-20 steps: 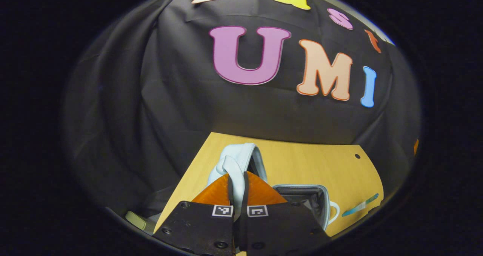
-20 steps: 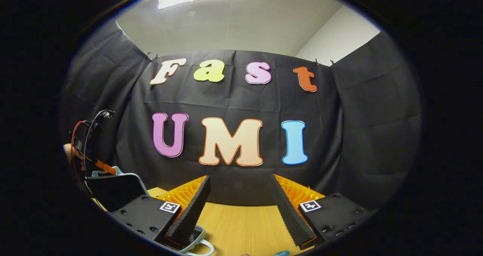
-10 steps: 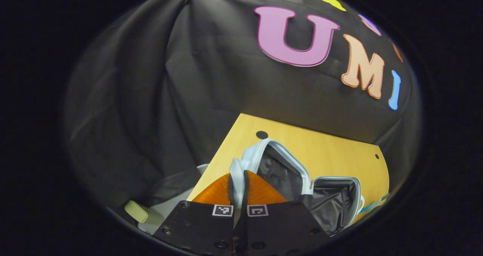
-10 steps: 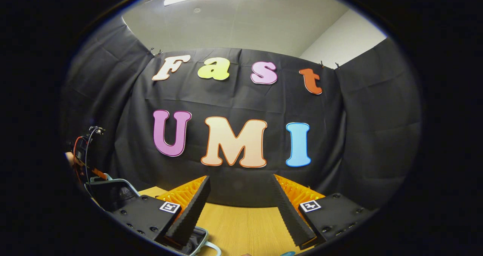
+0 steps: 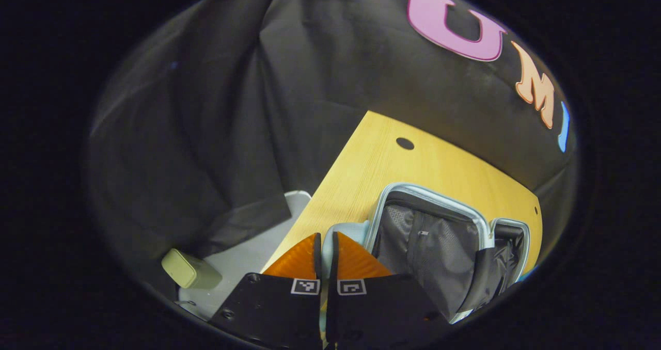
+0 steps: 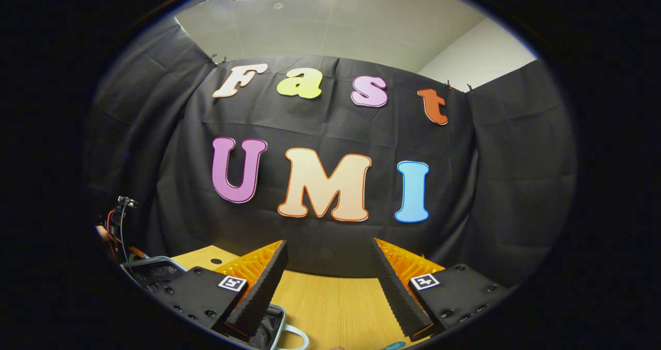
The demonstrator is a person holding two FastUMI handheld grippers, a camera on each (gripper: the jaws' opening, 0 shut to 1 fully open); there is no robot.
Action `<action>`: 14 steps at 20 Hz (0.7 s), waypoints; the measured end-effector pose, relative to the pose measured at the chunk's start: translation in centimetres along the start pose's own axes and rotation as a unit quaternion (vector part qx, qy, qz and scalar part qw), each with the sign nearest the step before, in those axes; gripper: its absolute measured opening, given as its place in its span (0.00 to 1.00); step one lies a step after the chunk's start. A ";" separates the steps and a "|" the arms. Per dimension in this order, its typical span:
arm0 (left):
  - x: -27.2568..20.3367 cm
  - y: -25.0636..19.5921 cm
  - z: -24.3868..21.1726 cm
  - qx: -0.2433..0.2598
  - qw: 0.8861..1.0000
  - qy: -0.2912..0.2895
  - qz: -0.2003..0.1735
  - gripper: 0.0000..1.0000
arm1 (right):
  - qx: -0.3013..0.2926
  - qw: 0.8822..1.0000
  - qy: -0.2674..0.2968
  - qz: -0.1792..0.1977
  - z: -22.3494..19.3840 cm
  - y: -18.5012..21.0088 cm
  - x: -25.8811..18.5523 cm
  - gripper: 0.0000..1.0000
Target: First open the suitcase, pack the skin care products into it, and then close the suitcase.
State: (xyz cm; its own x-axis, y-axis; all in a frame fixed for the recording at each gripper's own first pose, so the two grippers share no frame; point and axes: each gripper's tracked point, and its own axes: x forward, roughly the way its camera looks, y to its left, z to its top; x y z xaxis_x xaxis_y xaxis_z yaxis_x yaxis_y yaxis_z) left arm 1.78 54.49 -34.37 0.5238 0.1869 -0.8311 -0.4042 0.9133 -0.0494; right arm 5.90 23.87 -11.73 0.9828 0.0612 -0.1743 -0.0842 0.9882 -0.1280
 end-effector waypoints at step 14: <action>-9.9 1.2 5.9 0.042 0.961 -0.233 0.140 0.95 | 0.016 1.000 -0.025 0.009 0.8 -3.3 -1.4 0.99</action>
State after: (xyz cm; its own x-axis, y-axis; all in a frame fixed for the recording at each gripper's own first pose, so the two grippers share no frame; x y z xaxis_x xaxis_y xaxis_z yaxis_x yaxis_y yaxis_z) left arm 0.55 55.90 -22.89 0.6906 0.5536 -0.4655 -0.5263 0.8261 0.2016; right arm 4.89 20.67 -10.28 0.9883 0.0855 -0.1267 -0.0978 0.9907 -0.0942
